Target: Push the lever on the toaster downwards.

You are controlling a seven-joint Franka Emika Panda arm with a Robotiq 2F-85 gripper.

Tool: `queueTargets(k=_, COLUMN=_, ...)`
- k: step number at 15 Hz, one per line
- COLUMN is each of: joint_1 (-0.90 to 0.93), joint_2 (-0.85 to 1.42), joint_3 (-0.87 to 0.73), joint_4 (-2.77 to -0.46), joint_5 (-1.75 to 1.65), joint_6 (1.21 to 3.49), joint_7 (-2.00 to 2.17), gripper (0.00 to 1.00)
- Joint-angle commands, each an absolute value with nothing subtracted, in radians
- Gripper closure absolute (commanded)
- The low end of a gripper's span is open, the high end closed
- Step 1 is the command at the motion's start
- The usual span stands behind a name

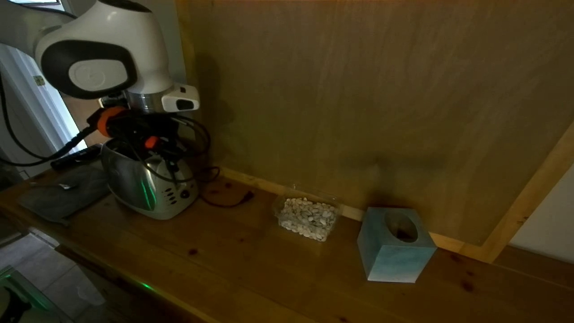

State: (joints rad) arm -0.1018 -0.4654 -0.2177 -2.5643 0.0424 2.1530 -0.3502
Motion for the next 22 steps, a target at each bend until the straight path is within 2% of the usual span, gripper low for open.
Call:
queueTargets(k=1, joint_1=-0.095, joint_2=-0.450, joint_3=-0.220, joint_4=-2.573, joint_5=0.062, joint_6=2.184, joint_7=-0.338, gripper=1.00)
queueTargets(k=22, joint_1=-0.102, joint_2=-0.395, joint_3=-0.230, joint_4=-2.602, joint_5=0.069, joint_6=2.228, joint_7=-0.348, gripper=1.00)
